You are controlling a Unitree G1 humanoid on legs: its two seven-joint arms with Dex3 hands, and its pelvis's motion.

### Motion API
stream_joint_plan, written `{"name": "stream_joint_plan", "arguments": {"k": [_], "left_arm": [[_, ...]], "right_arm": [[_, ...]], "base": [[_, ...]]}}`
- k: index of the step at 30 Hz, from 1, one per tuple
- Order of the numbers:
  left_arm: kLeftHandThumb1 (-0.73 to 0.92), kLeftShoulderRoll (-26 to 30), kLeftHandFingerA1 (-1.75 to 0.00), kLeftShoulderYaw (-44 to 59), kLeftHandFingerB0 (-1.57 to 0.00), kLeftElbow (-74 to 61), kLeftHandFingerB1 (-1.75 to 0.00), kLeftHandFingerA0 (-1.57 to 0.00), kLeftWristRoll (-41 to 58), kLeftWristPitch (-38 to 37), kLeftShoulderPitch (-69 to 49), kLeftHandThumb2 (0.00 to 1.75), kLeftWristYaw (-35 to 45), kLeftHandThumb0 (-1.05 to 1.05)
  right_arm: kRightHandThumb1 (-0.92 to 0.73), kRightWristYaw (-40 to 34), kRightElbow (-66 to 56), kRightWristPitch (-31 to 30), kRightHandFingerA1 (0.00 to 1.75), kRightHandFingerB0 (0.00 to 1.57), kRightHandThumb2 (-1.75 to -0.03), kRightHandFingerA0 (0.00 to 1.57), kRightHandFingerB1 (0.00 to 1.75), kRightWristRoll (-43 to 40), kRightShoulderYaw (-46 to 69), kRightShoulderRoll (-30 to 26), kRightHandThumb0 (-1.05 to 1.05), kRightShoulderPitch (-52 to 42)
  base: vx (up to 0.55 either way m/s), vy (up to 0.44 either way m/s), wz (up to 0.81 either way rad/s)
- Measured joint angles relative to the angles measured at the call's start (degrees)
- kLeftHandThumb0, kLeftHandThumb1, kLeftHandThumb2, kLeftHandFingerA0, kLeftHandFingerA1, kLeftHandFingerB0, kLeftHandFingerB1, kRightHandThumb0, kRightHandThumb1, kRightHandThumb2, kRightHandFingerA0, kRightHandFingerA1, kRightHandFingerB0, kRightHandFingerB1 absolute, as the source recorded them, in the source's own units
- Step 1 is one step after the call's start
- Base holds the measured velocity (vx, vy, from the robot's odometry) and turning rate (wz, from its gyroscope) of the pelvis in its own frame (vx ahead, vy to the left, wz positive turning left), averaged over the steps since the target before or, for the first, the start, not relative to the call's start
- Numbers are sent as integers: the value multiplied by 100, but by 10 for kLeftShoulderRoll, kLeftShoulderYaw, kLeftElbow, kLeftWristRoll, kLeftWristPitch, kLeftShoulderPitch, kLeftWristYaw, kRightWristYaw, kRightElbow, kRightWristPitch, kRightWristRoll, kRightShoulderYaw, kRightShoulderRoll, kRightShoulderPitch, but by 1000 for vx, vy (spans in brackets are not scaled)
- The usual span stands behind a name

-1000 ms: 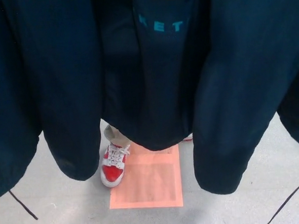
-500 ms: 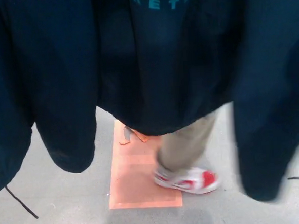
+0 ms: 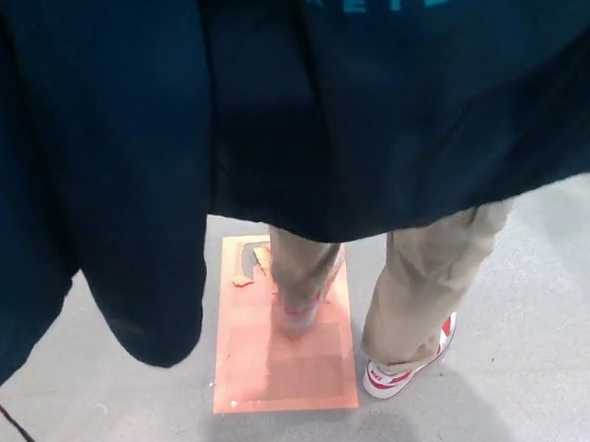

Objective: A person hands a coat to the robot and the robot grabs it with both hands and holds it while the person wears the coat.

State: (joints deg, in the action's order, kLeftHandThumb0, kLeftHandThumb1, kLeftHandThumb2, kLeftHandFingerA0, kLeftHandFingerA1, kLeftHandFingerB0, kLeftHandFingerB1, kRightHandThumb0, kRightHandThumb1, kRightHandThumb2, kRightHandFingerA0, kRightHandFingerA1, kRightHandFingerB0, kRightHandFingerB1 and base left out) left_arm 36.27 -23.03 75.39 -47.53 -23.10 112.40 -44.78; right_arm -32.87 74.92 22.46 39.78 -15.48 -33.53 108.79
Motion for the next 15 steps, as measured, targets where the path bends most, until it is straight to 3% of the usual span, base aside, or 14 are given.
{"name": "stream_joint_plan", "arguments": {"k": [1, 2, 4, 5, 9, 10, 12, 13, 14, 15], "left_arm": [[66, 0, -175, -3, -67, 0, -151, -91, -2, 1, 0, 63, 1, -10], [66, 0, -175, -5, -66, 1, -151, -91, -4, 1, 0, 63, 2, -10], [66, 0, -175, -8, -66, 1, -151, -91, -6, 1, 1, 63, 3, -10], [67, 0, -175, -9, -68, 1, -150, -92, -8, 1, 1, 65, 3, -10], [67, 0, -175, -10, -68, 2, -151, -92, -11, 1, 2, 67, 5, -9], [54, 0, -143, -10, -89, 3, -124, -126, -11, 1, 2, 89, 5, -16], [56, 1, -144, -10, -88, 4, -123, -127, -12, 1, 2, 91, 6, -19], [56, 1, -144, -10, -88, 5, -123, -127, -13, 1, 2, 91, 7, -19], [70, 1, -175, -11, -70, 5, -148, -94, -13, 1, 1, 71, 7, -11], [57, 1, -143, -11, -87, 5, -120, -129, -13, 1, 1, 94, 8, -18]], "right_arm": [[-65, 0, 0, -3, 163, 82, -78, 104, 119, 2, -4, 0, -6, 0], [-71, 0, 1, -4, 163, 76, -80, 92, 116, 3, -6, 0, -8, 0], [-71, 0, 2, -8, 164, 76, -79, 92, 115, 4, -10, 0, -7, 0], [-66, 0, 2, -9, 163, 81, -77, 104, 117, 4, -12, 0, -6, 0], [-66, 1, 2, -13, 164, 81, -77, 102, 121, 4, -15, 0, -5, 1], [-72, 1, 2, -14, 166, 74, -77, 91, 121, 4, -16, 0, -8, 1], [-74, 1, 2, -14, 167, 74, -76, 92, 121, 4, -17, 0, -10, 2], [-74, 1, 2, -14, 167, 74, -76, 92, 121, 4, -18, 0, -10, 3], [-73, 1, 2, -14, 167, 75, -77, 92, 120, 4, -18, 0, -9, 3], [-73, 1, 2, -14, 167, 76, -78, 92, 117, 4, -18, 0, -9, 3]], "base": [[0, 0, 0], [0, 0, 0], [0, 0, 0], [0, 0, 0], [0, 0, 0], [0, 0, 0], [0, 0, 0], [0, 0, 0], [0, 0, 0], [0, 0, 0]]}}
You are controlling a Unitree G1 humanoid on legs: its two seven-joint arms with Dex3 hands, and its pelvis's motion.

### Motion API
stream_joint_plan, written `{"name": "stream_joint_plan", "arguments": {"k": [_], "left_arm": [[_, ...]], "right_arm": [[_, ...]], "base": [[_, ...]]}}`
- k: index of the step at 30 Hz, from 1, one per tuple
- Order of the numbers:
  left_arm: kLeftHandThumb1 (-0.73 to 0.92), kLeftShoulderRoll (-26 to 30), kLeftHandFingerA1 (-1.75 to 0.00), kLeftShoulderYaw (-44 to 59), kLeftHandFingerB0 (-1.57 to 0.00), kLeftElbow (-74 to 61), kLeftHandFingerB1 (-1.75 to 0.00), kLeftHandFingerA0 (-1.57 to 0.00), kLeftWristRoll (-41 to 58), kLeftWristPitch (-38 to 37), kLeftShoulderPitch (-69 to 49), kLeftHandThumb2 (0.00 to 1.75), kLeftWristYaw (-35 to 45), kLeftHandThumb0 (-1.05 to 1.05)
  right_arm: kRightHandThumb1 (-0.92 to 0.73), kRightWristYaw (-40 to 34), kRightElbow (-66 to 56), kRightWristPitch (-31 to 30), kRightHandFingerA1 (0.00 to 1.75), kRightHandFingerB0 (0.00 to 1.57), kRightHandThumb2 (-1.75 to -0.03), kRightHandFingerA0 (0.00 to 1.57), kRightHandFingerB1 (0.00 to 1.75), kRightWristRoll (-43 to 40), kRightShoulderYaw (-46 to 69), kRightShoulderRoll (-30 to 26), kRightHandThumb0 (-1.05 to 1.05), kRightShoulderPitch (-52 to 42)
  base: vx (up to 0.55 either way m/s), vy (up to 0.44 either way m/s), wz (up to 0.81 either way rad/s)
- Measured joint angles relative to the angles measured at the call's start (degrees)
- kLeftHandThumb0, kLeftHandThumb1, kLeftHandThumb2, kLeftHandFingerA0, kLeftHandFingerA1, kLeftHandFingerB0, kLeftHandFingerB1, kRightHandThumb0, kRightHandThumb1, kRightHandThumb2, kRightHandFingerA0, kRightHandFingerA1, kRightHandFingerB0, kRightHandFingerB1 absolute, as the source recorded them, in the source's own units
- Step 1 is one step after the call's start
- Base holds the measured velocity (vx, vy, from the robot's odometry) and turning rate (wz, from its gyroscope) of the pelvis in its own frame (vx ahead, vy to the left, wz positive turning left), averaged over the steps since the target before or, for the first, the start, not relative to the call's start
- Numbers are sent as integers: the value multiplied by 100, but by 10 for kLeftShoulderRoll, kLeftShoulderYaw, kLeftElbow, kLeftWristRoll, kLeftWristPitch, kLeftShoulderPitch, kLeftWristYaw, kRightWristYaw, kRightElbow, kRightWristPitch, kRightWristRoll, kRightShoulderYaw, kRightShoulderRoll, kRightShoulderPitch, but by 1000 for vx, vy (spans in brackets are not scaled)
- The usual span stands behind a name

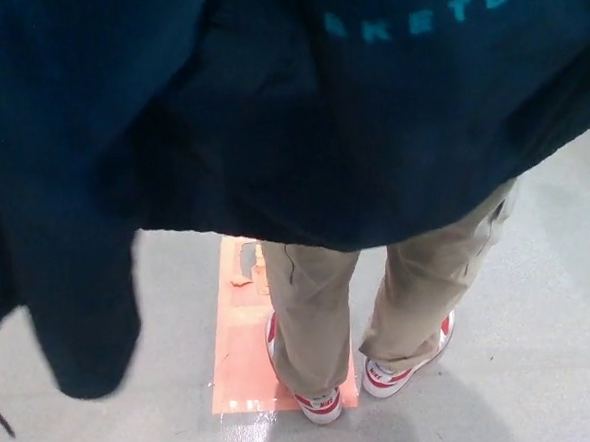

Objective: A person hands a coat to the robot and the robot grabs it with both hands and holds it while the person wears the coat.

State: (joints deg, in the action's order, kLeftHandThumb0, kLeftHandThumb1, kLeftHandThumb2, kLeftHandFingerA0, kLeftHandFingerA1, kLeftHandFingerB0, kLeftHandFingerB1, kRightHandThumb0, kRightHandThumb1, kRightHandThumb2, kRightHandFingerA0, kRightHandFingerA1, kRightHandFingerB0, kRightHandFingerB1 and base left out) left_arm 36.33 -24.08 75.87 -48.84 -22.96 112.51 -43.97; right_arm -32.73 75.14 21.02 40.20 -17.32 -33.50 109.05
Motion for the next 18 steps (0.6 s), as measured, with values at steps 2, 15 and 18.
{"name": "stream_joint_plan", "arguments": {"k": [2, 15, 18], "left_arm": [[57, 0, -142, 0, -86, 0, -119, -128, 0, 0, -1, 94, 2, -19], [55, 12, -140, -2, -84, 0, -115, -126, -3, 2, -1, 92, 2, -18], [69, 16, -175, -3, -65, 0, -151, -93, -4, 3, -1, 71, 1, -12]], "right_arm": [[-72, 0, 0, 0, 166, 76, -79, 93, 115, 0, 0, 1, -9, 0], [-74, 1, -2, 0, 170, 73, -75, 90, 119, 0, -1, 2, -9, 4], [-75, 1, -2, 0, 171, 71, -75, 90, 123, 0, -1, 2, -8, 4]], "base": [[0, 0, 0], [0, 0, 0], [0, 0, 0]]}}
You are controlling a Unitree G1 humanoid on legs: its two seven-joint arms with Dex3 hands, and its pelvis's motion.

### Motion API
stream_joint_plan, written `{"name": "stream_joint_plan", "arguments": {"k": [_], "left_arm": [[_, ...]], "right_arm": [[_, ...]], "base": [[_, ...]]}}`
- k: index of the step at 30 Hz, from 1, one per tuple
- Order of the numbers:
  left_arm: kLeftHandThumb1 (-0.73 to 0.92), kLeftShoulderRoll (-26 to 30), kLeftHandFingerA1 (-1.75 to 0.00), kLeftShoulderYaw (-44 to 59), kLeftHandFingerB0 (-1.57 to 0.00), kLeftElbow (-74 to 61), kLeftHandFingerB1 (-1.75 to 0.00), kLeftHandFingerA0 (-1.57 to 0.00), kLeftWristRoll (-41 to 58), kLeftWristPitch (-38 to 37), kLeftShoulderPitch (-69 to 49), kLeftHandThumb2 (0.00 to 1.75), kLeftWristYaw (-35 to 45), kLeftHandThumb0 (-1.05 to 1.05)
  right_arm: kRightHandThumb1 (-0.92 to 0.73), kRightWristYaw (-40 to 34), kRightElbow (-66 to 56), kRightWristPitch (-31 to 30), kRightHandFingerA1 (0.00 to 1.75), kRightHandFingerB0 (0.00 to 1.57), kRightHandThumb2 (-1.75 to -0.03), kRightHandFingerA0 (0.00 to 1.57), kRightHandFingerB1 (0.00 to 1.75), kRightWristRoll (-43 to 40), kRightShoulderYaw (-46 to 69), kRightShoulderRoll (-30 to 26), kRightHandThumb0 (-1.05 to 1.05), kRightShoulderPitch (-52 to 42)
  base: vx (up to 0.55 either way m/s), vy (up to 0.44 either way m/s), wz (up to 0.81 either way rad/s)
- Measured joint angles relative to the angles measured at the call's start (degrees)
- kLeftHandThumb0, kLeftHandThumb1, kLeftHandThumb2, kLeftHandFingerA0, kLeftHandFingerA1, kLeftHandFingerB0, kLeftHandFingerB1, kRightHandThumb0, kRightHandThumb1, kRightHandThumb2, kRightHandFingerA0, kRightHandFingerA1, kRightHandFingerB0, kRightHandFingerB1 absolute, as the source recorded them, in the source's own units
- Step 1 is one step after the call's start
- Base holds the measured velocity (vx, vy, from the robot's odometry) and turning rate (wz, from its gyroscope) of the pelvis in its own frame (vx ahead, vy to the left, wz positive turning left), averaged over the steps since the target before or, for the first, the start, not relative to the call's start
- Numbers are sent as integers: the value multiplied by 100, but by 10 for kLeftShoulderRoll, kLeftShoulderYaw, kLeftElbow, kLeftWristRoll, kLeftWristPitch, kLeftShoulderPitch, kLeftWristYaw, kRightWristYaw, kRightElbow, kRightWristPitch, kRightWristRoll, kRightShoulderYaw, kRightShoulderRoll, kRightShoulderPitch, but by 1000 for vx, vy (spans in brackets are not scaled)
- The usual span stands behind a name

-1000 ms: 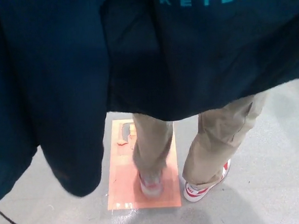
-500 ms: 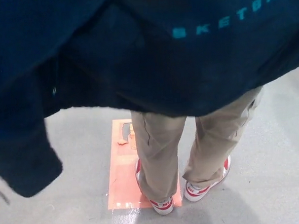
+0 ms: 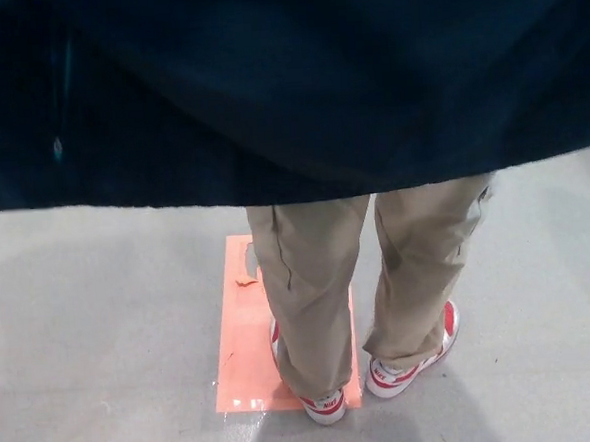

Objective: A person hands a coat to the robot and the robot grabs it with both hands and holds it while the person wears the coat.

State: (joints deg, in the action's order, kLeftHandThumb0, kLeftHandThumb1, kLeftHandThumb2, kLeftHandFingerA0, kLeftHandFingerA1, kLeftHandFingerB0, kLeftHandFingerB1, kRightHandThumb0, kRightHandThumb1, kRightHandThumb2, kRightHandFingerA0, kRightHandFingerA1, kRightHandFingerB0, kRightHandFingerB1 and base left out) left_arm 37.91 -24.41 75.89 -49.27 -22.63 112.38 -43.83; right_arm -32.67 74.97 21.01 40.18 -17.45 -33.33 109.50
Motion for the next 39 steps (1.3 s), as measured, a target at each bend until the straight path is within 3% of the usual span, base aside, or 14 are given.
{"name": "stream_joint_plan", "arguments": {"k": [4, 6, 7, 11, 12, 15, 17, 18, 19, 20, 21, 22, 23, 39], "left_arm": [[67, 4, -175, 0, -63, 0, -154, -93, 0, 0, 0, 73, -2, -12], [56, 5, -143, 0, -85, 0, -120, -130, 0, 0, 0, 94, -4, -19], [69, 6, -175, 0, -69, 0, -147, -95, 0, 0, 0, 72, -4, -11], [70, 6, -175, -1, -69, 0, -146, -95, 0, 0, 0, 71, -4, -11], [59, 6, -140, -1, -82, 0, -113, -126, 0, 0, 0, 95, -4, -18], [58, 7, -142, -2, -81, 0, -116, -128, 0, 3, 0, 93, -4, -19], [72, 7, -173, -4, -74, 0, -125, -97, 0, 8, 0, 68, -4, -11], [72, 7, -168, -5, -83, 0, -95, -102, 0, 9, 0, 67, -4, -18], [66, 7, -144, -6, -67, 0, -48, -84, 0, 11, 0, 63, -4, -34], [66, 7, -144, -6, -67, 0, -48, -84, 0, 13, 0, 63, -3, -34], [70, 7, -76, -6, -46, 0, -35, -67, 0, 16, 0, 61, -2, -48], [54, 8, -22, -4, -8, 0, -27, 0, 1, 21, 0, 91, 2, -74], [61, 8, 0, -2, -1, 1, -8, 0, 2, 26, 0, 93, 6, -91], [72, 10, 0, 28, 0, -15, 0, 0, 26, 116, -37, 104, 88, -101]], "right_arm": [[-75, 0, 0, 0, 170, 72, -75, 91, 119, 0, 0, 0, -10, 0], [-74, 0, 0, -1, 169, 74, -76, 92, 118, 0, 0, 0, -8, 0], [-73, 0, 0, -1, 169, 75, -78, 92, 118, 0, 0, 0, -9, 0], [-64, 0, 0, -2, 162, 83, -83, 109, 115, 0, 0, 0, -7, 0], [-64, 0, 0, -2, 160, 84, -84, 110, 112, 0, 0, 0, -8, 0], [-75, 2, 1, -2, 150, 73, -62, 102, 63, -1, 2, 0, -20, 0], [-72, 8, 1, -3, 130, 63, -62, 107, 50, -3, 5, 0, -26, 0], [-67, 11, 1, -4, 78, 45, -60, 118, 39, -3, 6, 0, -40, 1], [-67, 15, 2, -7, 39, 16, -61, 52, 27, -4, 7, -1, -65, 1], [-67, 18, 2, -10, 39, 16, -61, 52, 27, -4, 7, -1, -65, 1], [-68, 25, 4, -15, 31, 7, -61, 28, 25, -4, 6, -3, -71, 1], [-59, 36, 7, -21, 9, 0, -96, 0, 11, -4, 5, -7, -85, 1], [-65, 44, 9, -25, 0, 0, -97, 0, 1, -4, 5, -9, -94, 1], [-77, 126, -13, -42, 2, 0, -105, 0, 0, -26, 32, -26, -103, -40]], "base": [[0, 0, 0], [0, 0, 0], [0, 0, 0], [0, 0, 0], [0, 0, 0], [0, 0, 0], [0, 0, 0], [0, 0, 0], [0, 0, 0], [0, 0, 0], [0, 0, 0], [0, 0, 0], [0, 0, 0], [0, 0, 0]]}}
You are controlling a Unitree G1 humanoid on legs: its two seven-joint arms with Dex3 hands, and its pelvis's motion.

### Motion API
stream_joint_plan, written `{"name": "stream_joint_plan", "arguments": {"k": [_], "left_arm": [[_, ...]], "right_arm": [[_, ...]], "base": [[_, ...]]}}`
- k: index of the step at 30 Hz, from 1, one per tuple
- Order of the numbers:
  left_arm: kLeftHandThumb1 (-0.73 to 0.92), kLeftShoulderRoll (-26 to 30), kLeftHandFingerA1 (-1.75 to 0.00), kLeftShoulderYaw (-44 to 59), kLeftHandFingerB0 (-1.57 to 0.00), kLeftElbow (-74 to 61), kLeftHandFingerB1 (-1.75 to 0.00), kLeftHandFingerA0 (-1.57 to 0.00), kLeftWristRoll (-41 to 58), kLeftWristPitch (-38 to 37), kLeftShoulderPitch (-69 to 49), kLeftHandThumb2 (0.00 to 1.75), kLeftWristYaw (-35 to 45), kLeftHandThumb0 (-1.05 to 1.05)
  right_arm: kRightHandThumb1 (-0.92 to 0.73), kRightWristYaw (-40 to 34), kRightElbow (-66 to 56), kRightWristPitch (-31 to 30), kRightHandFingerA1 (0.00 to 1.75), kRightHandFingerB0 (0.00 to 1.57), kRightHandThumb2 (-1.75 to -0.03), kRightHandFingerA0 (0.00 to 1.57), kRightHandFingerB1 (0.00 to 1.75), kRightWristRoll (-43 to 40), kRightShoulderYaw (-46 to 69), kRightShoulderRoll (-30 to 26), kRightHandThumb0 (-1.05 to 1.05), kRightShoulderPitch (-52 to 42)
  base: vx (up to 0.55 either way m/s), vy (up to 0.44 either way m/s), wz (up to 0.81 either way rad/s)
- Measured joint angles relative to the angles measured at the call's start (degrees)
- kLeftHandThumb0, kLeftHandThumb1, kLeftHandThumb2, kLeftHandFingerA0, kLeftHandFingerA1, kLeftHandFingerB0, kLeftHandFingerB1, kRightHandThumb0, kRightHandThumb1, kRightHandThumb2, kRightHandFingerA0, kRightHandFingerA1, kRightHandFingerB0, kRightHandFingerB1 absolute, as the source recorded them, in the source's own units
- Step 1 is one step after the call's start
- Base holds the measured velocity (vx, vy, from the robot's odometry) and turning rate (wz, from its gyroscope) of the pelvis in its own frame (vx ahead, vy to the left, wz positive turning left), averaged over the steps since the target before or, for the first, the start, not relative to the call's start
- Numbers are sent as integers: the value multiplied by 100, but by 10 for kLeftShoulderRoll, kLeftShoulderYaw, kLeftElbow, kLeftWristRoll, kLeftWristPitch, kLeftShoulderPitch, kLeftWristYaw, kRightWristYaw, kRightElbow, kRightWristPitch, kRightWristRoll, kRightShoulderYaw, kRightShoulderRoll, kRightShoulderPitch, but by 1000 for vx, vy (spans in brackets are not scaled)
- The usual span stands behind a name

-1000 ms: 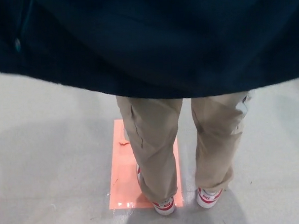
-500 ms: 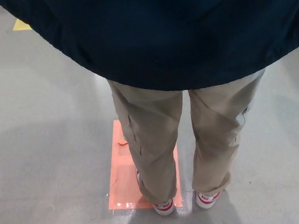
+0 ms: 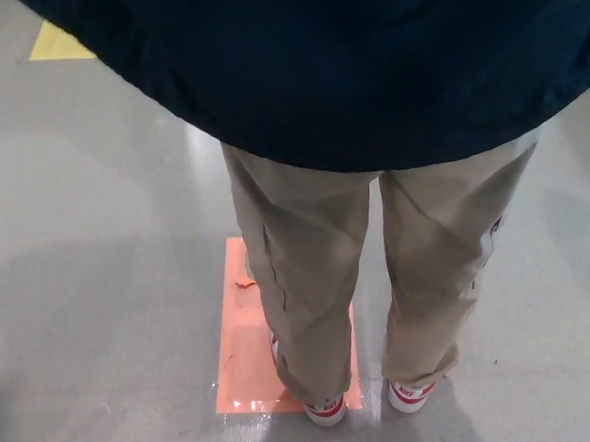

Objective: A person hands a coat to the robot and the robot grabs it with both hands and holds it while the person wears the coat.

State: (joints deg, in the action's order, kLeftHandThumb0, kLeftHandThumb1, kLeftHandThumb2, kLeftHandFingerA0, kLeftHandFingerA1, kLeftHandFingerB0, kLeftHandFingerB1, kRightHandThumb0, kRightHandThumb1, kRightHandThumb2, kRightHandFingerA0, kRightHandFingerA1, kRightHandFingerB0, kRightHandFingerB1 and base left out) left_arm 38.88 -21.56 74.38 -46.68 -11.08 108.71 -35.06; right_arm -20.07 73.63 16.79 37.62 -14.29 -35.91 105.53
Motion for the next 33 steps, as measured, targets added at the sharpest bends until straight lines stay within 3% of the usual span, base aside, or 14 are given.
{"name": "stream_joint_plan", "arguments": {"k": [9, 10, 11, 12, 13, 14, 22, 27, 28, 29, 30, 33], "left_arm": [[80, 28, -2, 67, 0, -154, 0, 0, 21, -9, -140, 110, -27, -103], [78, 30, -2, 75, 0, -178, 0, 0, 23, -9, -157, 109, -26, -103], [78, 32, -2, 83, 0, -203, 0, 0, 24, -8, -176, 110, -26, -103], [78, 34, -2, 92, 0, -227, 0, 0, 25, -8, -194, 110, -26, -103], [82, 35, -1, 99, 0, -249, 0, 0, 26, -8, -210, 111, -26, -103], [83, 35, -2, 106, 0, -270, 0, 0, 26, -7, -226, 113, -25, -103], [84, 33, 0, 165, 0, -456, 0, 0, 28, -5, -394, 113, -23, -101], [82, 16, -13, 191, 0, -570, -17, 0, 28, -5, -518, 112, -24, -78], [79, 10, -6, 194, 0, -595, -15, 0, 27, -5, -549, 99, -25, -77], [76, 6, -11, 196, 0, -610, -19, 0, 27, -5, -569, 94, -26, -71], [80, -2, -20, 199, -4, -631, -23, 0, 27, -5, -599, 111, -27, -73], [81, -20, -18, 201, -7, -677, -23, -6, 24, -6, -674, 108, -32, -81]], "right_arm": [[-80, -14, -192, 48, 0, 0, -107, 0, 0, -32, 67, -18, -99, -156], [-73, -14, -213, 50, 0, 0, -100, 0, 2, -34, 72, -19, -87, -172], [-91, -14, -234, 52, 0, 0, -69, 0, 0, -35, 79, -20, -81, -190], [-91, -14, -254, 54, 0, 0, -69, 0, 0, -37, 84, -20, -81, -206], [-74, -14, -271, 55, 0, 0, -102, 0, 0, -39, 89, -21, -91, -221], [-82, -13, -288, 56, 2, 0, -111, 0, 0, -41, 93, -21, -101, -235], [-79, -10, -447, 61, 3, 0, -109, 0, 0, -48, 133, -20, -101, -386], [-76, -10, -550, 65, 3, 0, -107, 0, 0, -49, 149, -9, -99, -494], [-78, -11, -573, 67, 3, 0, -108, 0, 0, -49, 150, -3, -99, -520], [-78, -11, -587, 68, 3, 0, -109, 0, 0, -49, 150, 1, -99, -537], [-78, -12, -609, 70, 3, 0, -108, 0, 0, -48, 150, 7, -98, -565], [-81, -15, -655, 73, 3, 0, -110, 0, 0, -46, 149, 28, -97, -631]], "base": [[0, 0, 0], [0, 0, 0], [0, 0, 0], [0, 0, 0], [0, 0, 0], [0, 0, 0], [0, 0, 0], [0, 0, 0], [0, 0, 0], [0, 0, 0], [0, 0, 0], [0, 0, 0]]}}
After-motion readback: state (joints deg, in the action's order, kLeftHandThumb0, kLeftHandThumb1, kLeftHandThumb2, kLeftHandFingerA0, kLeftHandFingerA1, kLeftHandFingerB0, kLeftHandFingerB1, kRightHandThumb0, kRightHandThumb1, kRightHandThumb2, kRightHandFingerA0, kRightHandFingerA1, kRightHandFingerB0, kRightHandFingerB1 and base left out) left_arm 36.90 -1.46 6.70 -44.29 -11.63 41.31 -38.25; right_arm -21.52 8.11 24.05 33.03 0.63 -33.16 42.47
